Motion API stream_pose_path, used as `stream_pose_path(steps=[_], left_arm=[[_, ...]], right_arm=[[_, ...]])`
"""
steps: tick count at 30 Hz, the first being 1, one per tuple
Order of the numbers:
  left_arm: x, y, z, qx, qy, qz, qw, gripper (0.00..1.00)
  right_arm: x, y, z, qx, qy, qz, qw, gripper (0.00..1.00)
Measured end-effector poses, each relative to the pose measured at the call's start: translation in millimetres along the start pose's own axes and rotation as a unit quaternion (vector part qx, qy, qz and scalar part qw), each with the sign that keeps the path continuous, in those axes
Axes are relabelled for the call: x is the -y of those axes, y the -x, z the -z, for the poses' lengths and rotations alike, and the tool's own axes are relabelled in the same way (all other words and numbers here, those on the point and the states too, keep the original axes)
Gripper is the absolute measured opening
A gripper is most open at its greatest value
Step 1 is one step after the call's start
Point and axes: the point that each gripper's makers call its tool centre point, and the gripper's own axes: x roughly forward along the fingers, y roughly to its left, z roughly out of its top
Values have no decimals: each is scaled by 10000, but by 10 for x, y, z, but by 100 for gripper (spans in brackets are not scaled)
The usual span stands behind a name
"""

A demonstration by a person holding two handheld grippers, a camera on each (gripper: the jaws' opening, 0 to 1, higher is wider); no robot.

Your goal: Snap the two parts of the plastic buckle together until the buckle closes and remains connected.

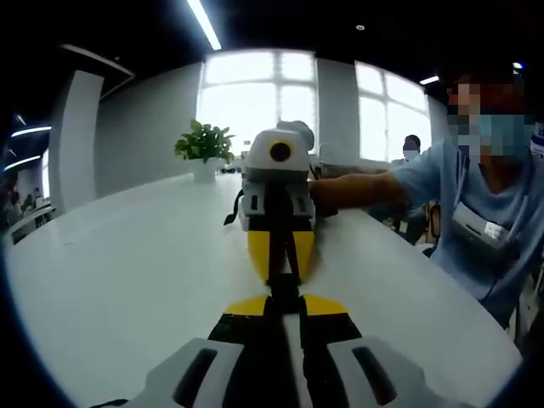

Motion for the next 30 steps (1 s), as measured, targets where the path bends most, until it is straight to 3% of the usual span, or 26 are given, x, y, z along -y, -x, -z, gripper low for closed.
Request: stream_pose_path(steps=[25,30], left_arm=[[-2,-32,15,46,-41,-15,10000,11],[-58,-13,17,61,10,-196,9998,11]], right_arm=[[77,-19,32,51,-254,-89,9996,12],[108,-28,33,42,-245,-63,9997,12]])
